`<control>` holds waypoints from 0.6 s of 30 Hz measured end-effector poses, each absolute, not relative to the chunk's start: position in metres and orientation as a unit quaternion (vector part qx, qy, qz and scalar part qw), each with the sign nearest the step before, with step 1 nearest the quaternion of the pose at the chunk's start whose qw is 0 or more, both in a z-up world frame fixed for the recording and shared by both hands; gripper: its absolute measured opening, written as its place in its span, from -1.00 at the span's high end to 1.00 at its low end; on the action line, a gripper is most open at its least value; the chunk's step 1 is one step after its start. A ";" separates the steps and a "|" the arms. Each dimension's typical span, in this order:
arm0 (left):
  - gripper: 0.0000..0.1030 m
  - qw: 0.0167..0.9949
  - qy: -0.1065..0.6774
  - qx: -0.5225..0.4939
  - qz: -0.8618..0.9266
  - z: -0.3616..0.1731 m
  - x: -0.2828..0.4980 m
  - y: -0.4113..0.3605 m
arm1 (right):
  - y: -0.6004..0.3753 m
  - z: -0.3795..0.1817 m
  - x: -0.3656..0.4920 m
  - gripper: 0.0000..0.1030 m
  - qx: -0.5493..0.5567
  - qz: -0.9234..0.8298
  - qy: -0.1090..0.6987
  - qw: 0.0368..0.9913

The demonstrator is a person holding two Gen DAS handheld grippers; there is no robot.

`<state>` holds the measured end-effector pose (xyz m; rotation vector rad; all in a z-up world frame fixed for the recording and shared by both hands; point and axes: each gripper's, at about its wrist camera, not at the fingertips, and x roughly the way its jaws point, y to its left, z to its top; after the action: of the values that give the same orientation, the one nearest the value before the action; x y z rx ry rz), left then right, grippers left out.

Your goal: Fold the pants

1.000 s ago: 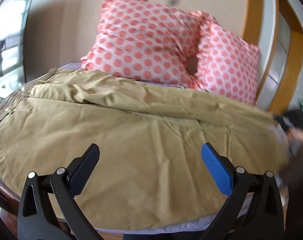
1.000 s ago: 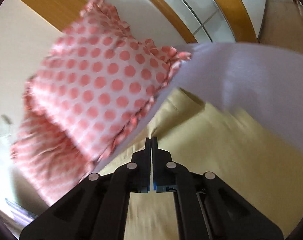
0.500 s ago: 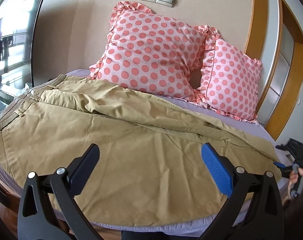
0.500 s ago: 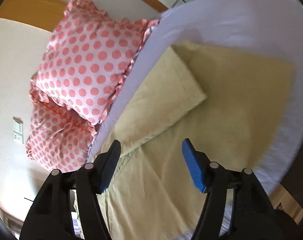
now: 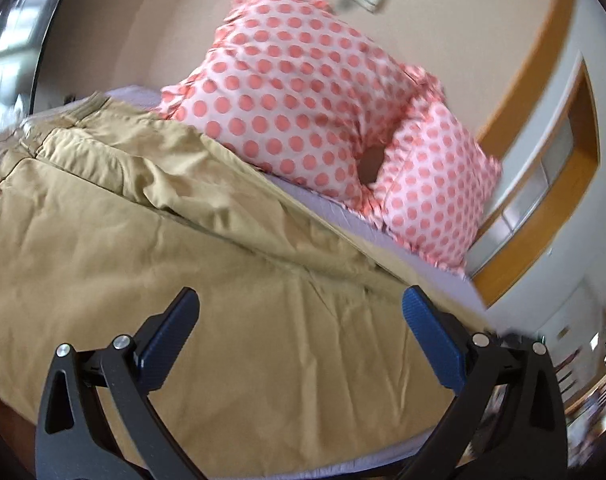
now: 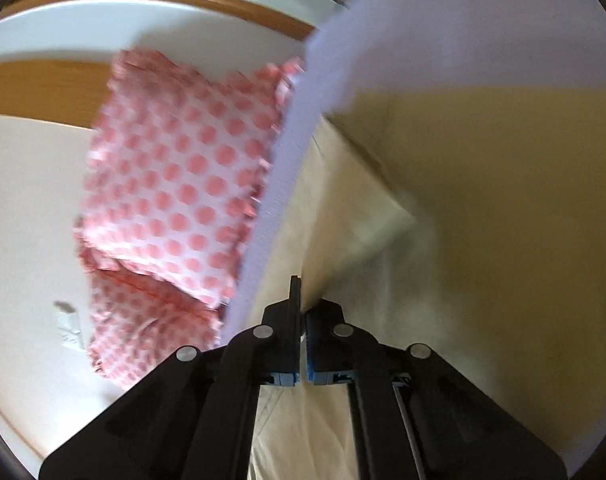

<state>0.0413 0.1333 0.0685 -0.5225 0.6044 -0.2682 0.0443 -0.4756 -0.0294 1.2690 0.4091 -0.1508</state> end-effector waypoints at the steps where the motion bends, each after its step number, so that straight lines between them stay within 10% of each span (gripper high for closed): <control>1: -0.96 0.909 0.299 -0.260 -0.125 0.072 0.050 0.142 | -0.476 -0.022 0.032 0.97 0.577 -0.067 0.170 0.796; 14: -0.85 0.841 0.431 -0.327 0.014 0.049 0.242 0.214 | -0.484 -0.007 0.009 0.97 0.566 -0.046 0.142 0.811; 17: -0.27 0.837 0.433 -0.332 0.037 0.038 0.267 0.225 | -0.484 -0.007 0.014 0.97 0.558 -0.048 0.147 0.815; 18: 0.31 0.832 0.433 -0.346 0.032 0.033 0.272 0.230 | -0.485 -0.007 0.016 0.97 0.557 -0.047 0.147 0.816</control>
<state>0.2719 0.2295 0.0335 -0.7330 0.9192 0.0688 0.0160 -0.4854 -0.0071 1.1878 0.3135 -0.1003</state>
